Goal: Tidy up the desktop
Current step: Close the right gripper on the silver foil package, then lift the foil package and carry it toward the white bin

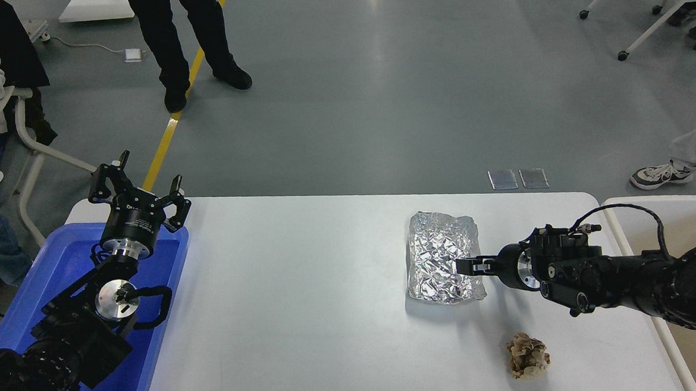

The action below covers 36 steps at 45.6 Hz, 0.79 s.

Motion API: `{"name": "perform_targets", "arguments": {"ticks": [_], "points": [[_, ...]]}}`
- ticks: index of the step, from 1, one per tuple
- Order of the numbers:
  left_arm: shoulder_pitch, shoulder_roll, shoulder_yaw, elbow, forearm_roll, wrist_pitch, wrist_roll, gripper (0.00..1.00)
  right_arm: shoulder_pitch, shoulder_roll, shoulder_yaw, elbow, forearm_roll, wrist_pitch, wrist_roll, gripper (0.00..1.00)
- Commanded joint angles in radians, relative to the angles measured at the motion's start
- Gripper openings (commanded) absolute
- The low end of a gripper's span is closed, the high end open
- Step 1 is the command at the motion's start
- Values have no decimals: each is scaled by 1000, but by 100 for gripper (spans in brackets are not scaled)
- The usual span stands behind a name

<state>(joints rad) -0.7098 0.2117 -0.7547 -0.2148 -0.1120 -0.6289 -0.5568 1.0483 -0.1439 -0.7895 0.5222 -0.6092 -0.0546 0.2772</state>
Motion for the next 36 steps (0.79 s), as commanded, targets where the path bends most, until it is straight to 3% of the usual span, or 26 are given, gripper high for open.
{"name": "perform_targets", "arguments": {"ticks": [1,6,36], "points": [[1,0,0,0,0,0,0,100,-19,3,-1,-8,-1,-13,0,19],[0,0,0,0,0,0,0,100,-22,4,-1,-8,0,-11,0,0],[0,0,0,0,0,0,0,100,-2,-12,12,8,94,-8,7,0]]}}
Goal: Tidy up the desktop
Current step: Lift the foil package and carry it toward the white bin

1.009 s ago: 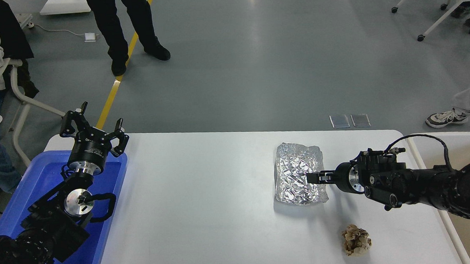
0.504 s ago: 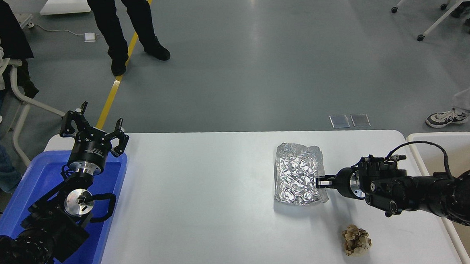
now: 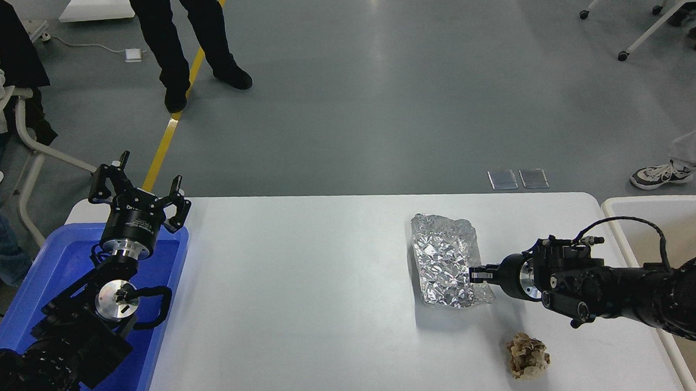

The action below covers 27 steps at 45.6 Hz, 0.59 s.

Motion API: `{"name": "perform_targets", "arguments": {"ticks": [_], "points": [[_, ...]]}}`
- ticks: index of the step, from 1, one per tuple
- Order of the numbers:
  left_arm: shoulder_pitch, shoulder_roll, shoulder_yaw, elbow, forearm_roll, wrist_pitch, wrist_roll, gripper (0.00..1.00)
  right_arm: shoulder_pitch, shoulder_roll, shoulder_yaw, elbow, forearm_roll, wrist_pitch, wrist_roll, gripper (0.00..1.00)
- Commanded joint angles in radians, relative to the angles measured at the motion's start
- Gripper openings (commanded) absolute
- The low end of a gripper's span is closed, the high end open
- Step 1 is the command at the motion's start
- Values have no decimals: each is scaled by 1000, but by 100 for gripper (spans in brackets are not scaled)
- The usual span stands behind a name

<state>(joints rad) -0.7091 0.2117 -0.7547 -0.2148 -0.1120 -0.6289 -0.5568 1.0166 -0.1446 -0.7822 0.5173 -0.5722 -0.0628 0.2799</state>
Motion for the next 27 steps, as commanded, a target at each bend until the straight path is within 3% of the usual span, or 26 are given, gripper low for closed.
{"name": "perform_targets", "arguments": {"ticks": [1,27], "points": [[0,0,0,0,0,0,0,100,40,-18,5,18,66,1,4,0],[0,0,0,0,0,0,0,100,523,-460,55,535,129,23,7,0]]}}
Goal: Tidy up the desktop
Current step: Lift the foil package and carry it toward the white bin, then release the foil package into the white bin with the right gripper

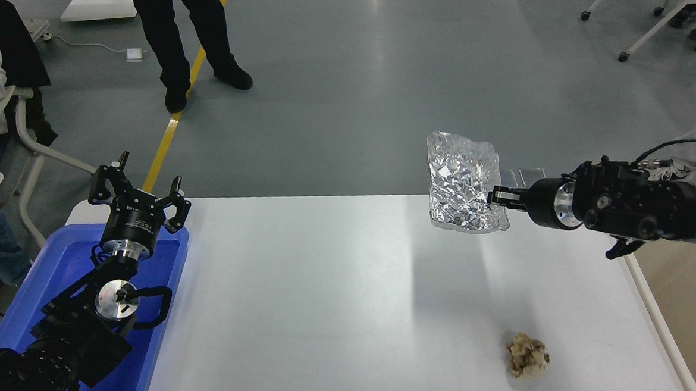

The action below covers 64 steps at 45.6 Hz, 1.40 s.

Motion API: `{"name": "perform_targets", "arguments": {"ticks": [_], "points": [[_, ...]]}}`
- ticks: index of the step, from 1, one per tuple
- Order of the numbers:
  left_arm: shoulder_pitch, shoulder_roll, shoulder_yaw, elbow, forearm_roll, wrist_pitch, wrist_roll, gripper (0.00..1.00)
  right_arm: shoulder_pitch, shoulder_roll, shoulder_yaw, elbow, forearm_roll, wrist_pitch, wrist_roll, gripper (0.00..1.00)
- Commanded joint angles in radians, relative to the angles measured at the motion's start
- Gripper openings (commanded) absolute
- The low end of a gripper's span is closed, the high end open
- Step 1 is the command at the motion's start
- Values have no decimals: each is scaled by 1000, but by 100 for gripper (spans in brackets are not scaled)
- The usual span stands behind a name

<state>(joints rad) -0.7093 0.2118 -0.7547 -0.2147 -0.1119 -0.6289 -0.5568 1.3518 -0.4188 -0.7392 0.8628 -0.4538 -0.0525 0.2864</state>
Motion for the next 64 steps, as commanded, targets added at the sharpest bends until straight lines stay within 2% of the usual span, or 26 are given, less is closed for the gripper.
{"name": "perform_targets", "arguments": {"ticks": [1,14,25,35,44,54,64], "points": [[1,0,0,0,-2,0,0,100,203,-204,14,202,10,20,0,0],[1,0,0,0,0,0,0,100,340,-400,58,246,15,164,0,0],[1,0,2,0,0,0,0,100,340,-492,78,194,18,184,-13,0],[1,0,0,0,0,0,0,100,234,-531,60,26,164,186,-19,0],[1,0,0,0,0,0,0,100,107,-534,44,-142,236,186,-92,0],[1,0,0,0,0,0,0,100,-104,-517,46,-407,297,186,-108,0],[1,0,0,0,0,0,0,100,-310,-420,70,-642,300,184,-171,0]]}}
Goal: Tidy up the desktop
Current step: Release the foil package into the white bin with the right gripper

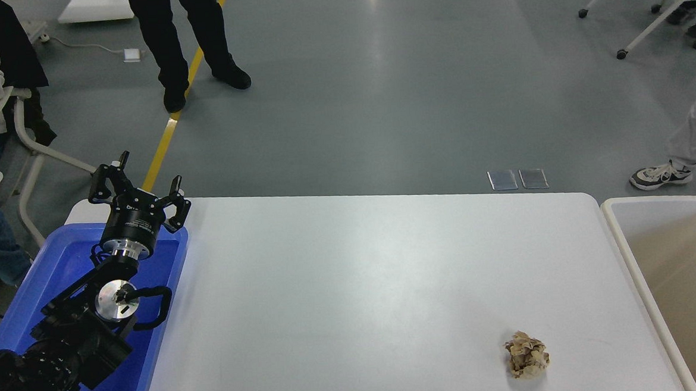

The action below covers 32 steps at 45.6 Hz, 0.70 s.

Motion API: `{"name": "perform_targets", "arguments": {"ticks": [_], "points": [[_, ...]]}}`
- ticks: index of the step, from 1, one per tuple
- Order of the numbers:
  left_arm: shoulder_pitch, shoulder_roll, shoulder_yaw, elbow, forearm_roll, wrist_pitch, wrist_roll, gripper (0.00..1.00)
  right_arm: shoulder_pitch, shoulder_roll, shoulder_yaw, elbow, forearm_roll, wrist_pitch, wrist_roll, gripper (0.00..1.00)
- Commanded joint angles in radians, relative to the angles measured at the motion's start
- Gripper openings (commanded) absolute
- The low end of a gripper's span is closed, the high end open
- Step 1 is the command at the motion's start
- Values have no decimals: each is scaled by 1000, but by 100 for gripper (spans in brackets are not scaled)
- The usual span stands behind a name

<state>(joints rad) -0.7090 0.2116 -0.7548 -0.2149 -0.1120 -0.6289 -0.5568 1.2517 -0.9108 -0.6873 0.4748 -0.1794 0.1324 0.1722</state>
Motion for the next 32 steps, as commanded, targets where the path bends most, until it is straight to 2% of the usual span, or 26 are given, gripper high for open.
{"name": "perform_targets", "arguments": {"ticks": [1,8,11,24,32], "points": [[0,0,0,0,0,0,0,100,-230,81,26,-272,26,0,-68,0],[-1,0,0,0,0,0,0,100,-350,138,124,-354,24,-2,-166,0],[0,0,0,0,0,0,0,100,-396,170,166,-373,24,-2,-188,0],[0,0,2,0,0,0,0,100,-583,369,281,-458,24,-20,-194,0],[0,0,0,0,0,0,0,100,-643,425,382,-458,24,-36,-194,0]]}}
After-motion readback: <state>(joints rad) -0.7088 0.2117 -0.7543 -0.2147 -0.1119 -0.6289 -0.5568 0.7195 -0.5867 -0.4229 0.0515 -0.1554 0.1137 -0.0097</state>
